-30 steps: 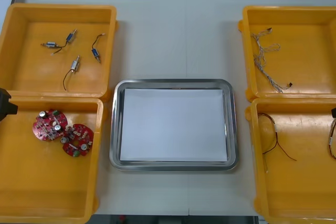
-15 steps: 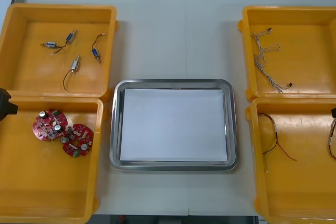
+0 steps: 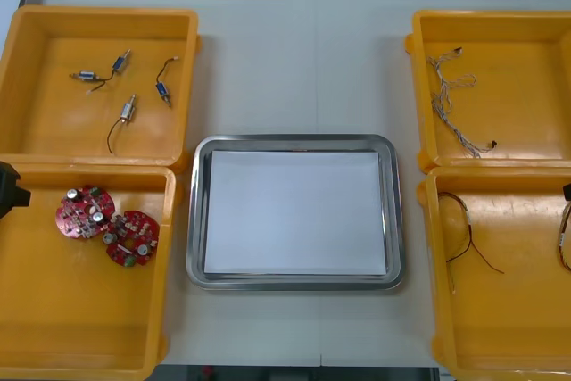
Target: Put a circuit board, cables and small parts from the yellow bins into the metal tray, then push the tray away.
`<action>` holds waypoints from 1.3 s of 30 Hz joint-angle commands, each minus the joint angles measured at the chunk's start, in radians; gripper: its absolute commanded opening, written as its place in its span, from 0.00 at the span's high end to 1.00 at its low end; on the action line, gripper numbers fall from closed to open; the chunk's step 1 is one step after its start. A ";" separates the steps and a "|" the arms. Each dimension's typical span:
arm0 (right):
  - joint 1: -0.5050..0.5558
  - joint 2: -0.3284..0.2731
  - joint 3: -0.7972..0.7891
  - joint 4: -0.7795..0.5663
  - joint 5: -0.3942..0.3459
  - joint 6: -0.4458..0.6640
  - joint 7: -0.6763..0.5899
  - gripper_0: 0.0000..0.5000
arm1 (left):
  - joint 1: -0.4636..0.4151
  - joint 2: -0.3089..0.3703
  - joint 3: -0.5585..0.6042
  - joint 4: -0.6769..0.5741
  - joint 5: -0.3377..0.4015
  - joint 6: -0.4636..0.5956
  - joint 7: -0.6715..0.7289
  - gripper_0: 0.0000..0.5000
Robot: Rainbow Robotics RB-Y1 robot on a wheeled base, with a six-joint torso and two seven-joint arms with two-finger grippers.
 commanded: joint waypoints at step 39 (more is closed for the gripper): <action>0.251 -0.009 0.005 0.054 -0.013 -0.256 -0.012 0.00 | -0.003 -0.002 -0.301 0.099 -0.217 -0.282 0.073 0.00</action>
